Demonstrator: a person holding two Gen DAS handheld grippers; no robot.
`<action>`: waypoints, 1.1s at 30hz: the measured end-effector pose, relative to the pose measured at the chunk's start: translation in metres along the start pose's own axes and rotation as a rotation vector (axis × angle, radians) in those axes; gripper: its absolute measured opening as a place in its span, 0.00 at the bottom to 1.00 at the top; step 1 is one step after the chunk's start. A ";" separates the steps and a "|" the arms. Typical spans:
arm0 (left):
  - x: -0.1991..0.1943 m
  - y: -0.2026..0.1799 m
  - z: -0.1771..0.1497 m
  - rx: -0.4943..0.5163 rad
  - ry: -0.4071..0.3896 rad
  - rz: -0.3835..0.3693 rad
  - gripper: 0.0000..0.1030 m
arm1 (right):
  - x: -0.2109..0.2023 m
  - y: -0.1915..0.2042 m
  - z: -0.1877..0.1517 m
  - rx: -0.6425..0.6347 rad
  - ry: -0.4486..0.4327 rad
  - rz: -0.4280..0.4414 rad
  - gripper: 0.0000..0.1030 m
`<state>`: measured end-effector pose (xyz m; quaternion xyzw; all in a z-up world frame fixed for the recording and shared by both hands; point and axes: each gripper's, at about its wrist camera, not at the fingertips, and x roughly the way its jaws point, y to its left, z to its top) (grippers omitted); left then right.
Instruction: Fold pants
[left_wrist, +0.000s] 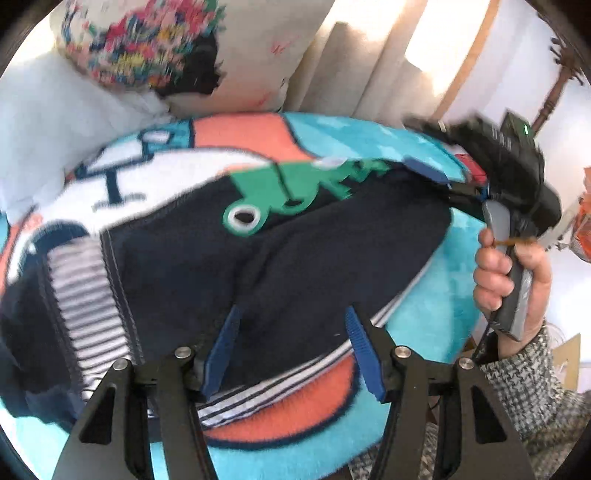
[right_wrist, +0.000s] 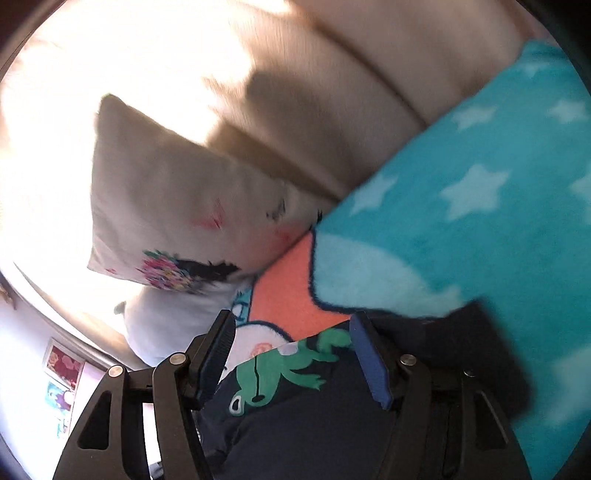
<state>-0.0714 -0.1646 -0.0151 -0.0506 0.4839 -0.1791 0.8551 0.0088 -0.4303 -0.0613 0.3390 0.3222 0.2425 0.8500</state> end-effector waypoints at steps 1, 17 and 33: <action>-0.005 -0.003 0.005 0.012 -0.014 -0.002 0.57 | -0.016 -0.002 0.000 -0.019 -0.036 -0.035 0.69; 0.116 -0.087 0.161 0.021 0.171 -0.304 0.72 | -0.052 -0.027 -0.047 -0.236 0.028 -0.232 0.71; 0.195 -0.130 0.169 0.182 0.345 -0.305 0.17 | -0.020 -0.021 -0.050 -0.258 0.036 -0.238 0.35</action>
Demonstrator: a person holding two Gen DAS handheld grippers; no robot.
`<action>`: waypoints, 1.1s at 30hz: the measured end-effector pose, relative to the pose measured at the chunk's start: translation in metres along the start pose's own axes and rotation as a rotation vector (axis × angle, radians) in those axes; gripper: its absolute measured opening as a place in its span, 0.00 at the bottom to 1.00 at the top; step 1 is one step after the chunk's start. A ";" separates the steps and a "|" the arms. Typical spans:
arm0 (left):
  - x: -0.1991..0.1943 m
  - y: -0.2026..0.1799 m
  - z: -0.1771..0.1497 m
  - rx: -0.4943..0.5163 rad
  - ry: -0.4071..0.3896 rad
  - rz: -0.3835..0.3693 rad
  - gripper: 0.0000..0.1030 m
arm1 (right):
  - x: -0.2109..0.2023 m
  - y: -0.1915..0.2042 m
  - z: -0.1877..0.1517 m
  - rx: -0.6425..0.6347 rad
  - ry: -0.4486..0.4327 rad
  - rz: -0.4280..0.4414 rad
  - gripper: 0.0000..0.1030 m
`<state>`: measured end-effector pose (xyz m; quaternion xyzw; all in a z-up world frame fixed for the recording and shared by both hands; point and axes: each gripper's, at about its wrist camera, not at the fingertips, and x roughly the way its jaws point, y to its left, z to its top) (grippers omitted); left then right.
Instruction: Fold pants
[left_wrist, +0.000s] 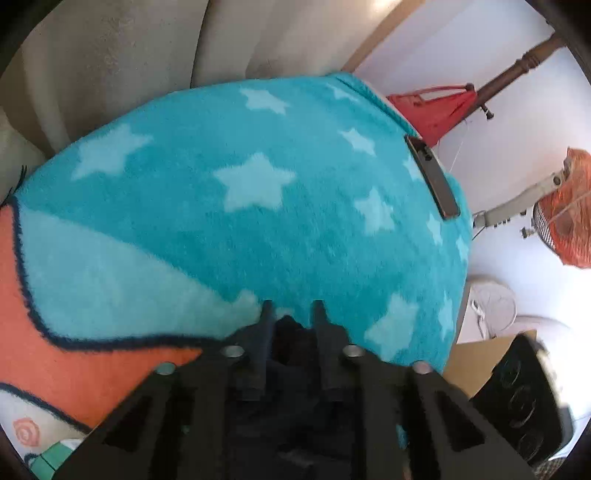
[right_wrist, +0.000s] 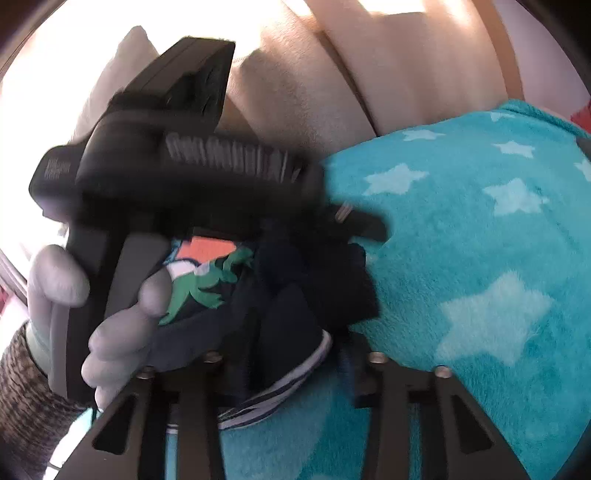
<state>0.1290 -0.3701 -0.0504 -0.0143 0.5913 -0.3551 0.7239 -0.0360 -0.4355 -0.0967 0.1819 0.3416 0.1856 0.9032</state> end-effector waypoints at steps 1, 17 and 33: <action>-0.005 -0.001 -0.003 0.004 -0.015 -0.001 0.16 | -0.002 -0.001 0.001 0.006 -0.008 0.011 0.33; -0.150 0.077 -0.129 -0.291 -0.432 -0.069 0.54 | 0.007 0.099 -0.005 -0.280 0.079 0.220 0.53; -0.243 0.113 -0.289 -0.521 -0.727 0.173 0.66 | 0.016 0.133 0.024 -0.367 0.085 -0.043 0.59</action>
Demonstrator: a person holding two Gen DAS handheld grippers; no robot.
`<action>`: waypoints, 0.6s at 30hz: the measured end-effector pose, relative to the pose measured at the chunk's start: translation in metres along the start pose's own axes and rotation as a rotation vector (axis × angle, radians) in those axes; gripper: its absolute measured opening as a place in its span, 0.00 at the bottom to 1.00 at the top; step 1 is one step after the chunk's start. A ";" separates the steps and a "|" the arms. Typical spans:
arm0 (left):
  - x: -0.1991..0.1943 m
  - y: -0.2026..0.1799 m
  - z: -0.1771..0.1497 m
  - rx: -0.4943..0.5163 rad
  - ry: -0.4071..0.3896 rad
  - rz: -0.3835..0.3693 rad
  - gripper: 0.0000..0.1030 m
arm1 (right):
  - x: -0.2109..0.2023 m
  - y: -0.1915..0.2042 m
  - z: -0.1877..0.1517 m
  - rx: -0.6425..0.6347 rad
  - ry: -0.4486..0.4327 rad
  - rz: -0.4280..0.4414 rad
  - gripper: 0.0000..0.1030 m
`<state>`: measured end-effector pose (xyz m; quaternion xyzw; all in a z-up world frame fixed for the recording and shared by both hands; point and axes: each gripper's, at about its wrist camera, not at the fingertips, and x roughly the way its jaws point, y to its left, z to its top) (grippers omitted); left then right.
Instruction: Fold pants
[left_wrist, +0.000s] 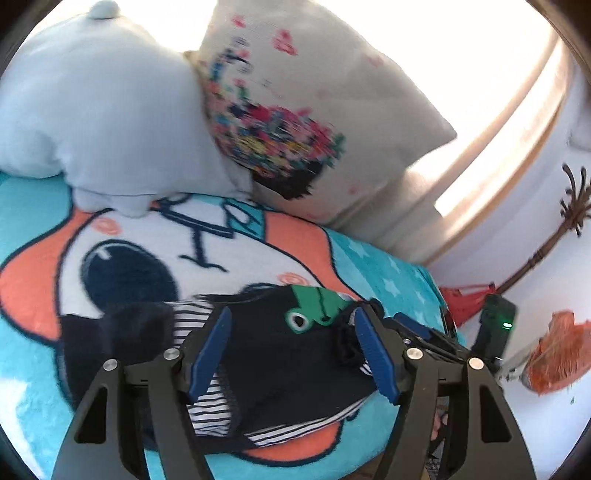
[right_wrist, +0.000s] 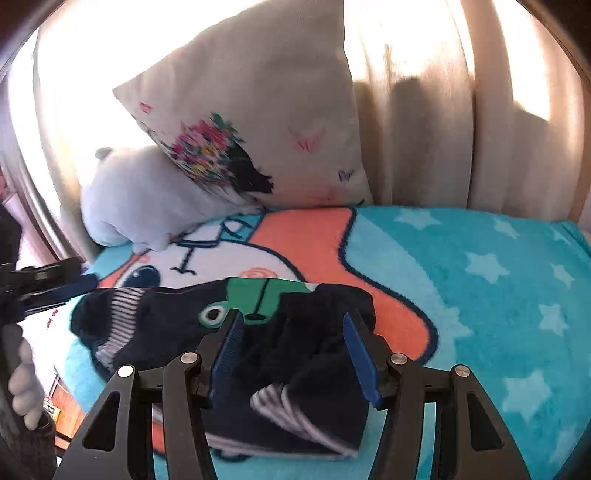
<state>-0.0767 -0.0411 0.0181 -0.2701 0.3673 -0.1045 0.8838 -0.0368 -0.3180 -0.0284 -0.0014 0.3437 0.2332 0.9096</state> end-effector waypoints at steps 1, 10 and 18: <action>-0.004 0.007 0.000 -0.014 -0.012 0.015 0.66 | 0.012 -0.001 0.002 0.001 0.019 -0.025 0.59; -0.026 0.050 -0.005 -0.107 -0.056 0.062 0.67 | 0.049 0.011 -0.014 0.012 0.135 0.047 0.29; -0.031 0.057 -0.009 -0.112 -0.054 0.076 0.67 | 0.040 0.027 -0.020 0.007 0.123 0.067 0.57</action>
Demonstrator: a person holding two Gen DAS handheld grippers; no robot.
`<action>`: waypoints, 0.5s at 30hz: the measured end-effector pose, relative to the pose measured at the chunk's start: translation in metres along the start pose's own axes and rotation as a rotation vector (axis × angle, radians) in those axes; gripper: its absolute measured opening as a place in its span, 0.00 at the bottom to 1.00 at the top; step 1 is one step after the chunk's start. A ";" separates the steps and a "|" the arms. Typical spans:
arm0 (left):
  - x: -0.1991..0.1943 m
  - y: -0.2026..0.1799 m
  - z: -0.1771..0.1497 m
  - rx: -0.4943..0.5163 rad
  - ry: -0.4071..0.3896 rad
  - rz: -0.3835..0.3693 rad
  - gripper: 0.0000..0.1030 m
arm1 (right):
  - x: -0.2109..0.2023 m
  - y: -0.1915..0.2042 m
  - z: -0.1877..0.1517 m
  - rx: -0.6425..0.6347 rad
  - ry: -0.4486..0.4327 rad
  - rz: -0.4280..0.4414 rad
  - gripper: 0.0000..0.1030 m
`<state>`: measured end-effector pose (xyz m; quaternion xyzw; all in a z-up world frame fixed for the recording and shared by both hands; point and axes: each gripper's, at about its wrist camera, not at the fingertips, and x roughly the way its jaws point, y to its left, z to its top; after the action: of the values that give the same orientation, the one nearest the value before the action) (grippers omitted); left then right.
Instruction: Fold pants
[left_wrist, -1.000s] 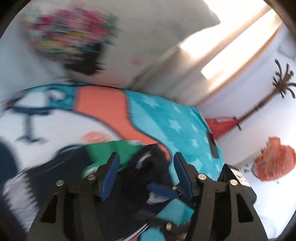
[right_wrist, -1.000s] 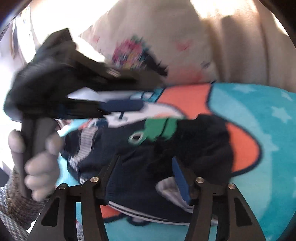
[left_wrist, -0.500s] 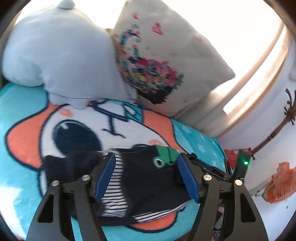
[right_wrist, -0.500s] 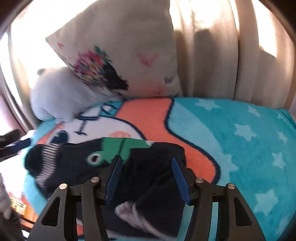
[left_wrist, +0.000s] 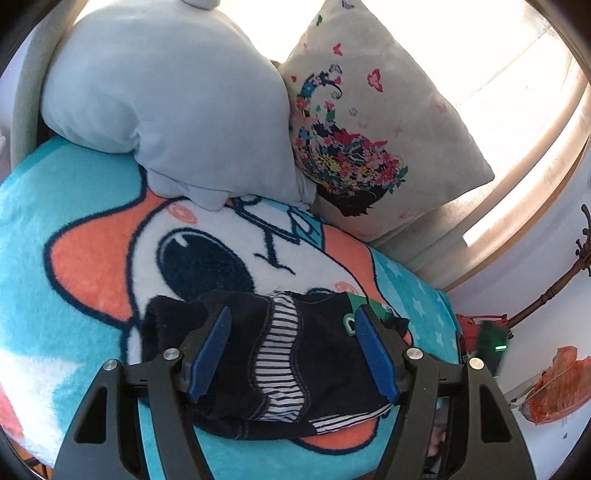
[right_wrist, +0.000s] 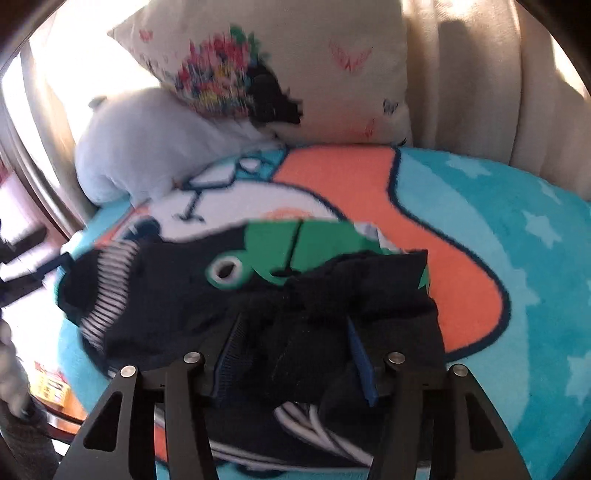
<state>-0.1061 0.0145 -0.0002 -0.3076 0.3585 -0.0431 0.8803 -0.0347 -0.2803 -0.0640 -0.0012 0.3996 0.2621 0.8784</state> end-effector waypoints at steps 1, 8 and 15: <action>-0.003 0.002 0.000 0.001 -0.007 0.012 0.67 | -0.011 -0.001 0.002 0.018 -0.033 0.026 0.57; -0.007 0.020 -0.002 -0.044 -0.024 0.060 0.67 | -0.005 -0.027 0.006 0.207 -0.032 0.124 0.62; -0.026 0.058 -0.004 -0.141 -0.075 0.128 0.68 | -0.016 0.005 0.012 0.122 -0.067 0.089 0.64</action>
<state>-0.1361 0.0673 -0.0199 -0.3465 0.3466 0.0502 0.8702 -0.0377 -0.2810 -0.0435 0.0790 0.3851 0.2760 0.8771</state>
